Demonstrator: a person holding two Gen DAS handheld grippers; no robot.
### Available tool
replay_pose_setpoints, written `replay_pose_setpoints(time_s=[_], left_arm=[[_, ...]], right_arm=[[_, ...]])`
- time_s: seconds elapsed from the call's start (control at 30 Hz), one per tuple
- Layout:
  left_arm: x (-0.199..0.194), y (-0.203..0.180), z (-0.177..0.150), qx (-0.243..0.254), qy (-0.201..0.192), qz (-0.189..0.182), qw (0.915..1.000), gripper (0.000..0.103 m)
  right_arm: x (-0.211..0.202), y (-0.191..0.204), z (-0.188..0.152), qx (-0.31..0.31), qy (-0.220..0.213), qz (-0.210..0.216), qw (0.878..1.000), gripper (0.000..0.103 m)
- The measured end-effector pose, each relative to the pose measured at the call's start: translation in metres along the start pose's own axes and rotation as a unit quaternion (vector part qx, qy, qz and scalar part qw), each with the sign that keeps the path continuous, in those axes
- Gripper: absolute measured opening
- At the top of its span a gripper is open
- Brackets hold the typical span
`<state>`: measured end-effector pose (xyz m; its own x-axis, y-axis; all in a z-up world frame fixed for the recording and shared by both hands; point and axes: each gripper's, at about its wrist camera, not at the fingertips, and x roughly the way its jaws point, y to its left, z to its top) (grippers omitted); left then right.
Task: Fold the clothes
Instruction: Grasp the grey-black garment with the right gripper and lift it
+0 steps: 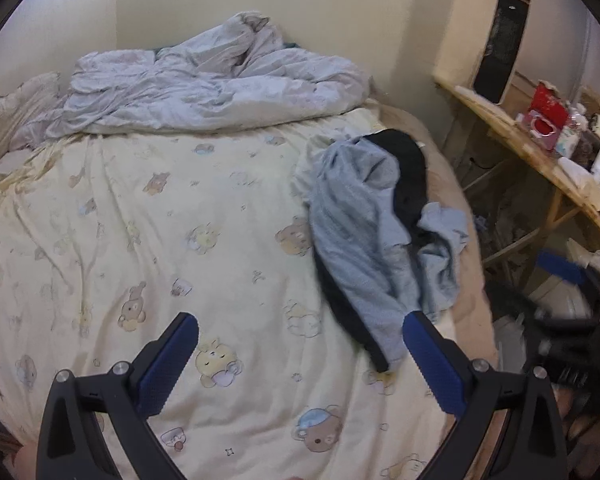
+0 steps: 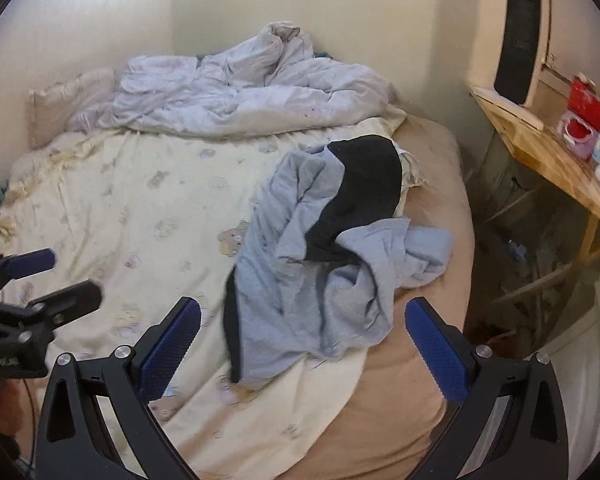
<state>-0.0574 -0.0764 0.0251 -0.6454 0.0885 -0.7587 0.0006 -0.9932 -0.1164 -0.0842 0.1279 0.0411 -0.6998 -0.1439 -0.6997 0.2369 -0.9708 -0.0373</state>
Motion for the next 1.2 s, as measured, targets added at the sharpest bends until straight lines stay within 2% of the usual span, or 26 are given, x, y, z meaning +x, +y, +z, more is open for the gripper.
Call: replay_pose_setpoints(time_s=[0.07, 0.17, 0.33, 0.47, 0.63, 0.67, 0.7, 0.8, 0.93, 0.97, 1.0, 1.2], left_arm=[[0.008, 0.002, -0.004, 0.001, 0.008, 0.001, 1.0000, 0.102], [0.020, 0.007, -0.010, 0.000, 0.023, -0.003, 0.9997, 0.102], [0.030, 0.013, -0.020, -0.008, 0.032, 0.003, 0.9995, 0.102], [0.033, 0.011, -0.027, 0.007, 0.040, -0.006, 0.9992, 0.102], [0.033, 0.019, -0.029, 0.001, 0.045, -0.016, 0.9989, 0.102], [0.033, 0.021, -0.029, -0.002, 0.046, -0.017, 0.9988, 0.102], [0.032, 0.023, -0.029, -0.004, 0.046, -0.018, 0.9988, 0.102], [0.032, 0.029, -0.028, -0.010, 0.042, -0.010, 0.9990, 0.102], [0.030, 0.036, -0.028, -0.017, 0.034, 0.005, 0.9993, 0.102], [0.030, 0.038, -0.028, -0.020, 0.033, 0.005, 0.9993, 0.102], [0.029, 0.040, -0.029, -0.023, 0.031, 0.005, 0.9992, 0.102], [0.029, 0.047, -0.032, -0.035, 0.029, 0.002, 0.9990, 0.102]], right_arm=[[0.011, -0.010, 0.008, 0.004, 0.000, 0.006, 1.000, 0.103], [0.036, -0.027, 0.025, 0.021, 0.006, 0.038, 0.999, 0.103], [0.104, -0.034, 0.054, 0.018, 0.044, 0.068, 0.997, 0.100], [0.151, -0.033, 0.058, 0.025, 0.078, 0.057, 0.995, 0.075], [0.211, -0.032, 0.064, 0.033, 0.120, 0.043, 0.991, 0.064], [0.219, -0.033, 0.064, 0.035, 0.125, 0.041, 0.991, 0.051], [0.220, -0.034, 0.063, 0.036, 0.126, 0.039, 0.991, 0.038], [0.214, -0.038, 0.061, 0.044, 0.116, 0.047, 0.991, 0.021], [0.187, -0.042, 0.065, 0.053, 0.083, 0.061, 0.993, 0.015], [0.176, -0.042, 0.068, 0.056, 0.071, 0.072, 0.993, 0.006], [0.164, -0.041, 0.071, 0.057, 0.060, 0.083, 0.993, 0.003], [0.100, -0.012, 0.087, 0.036, 0.012, 0.124, 0.992, 0.003]])
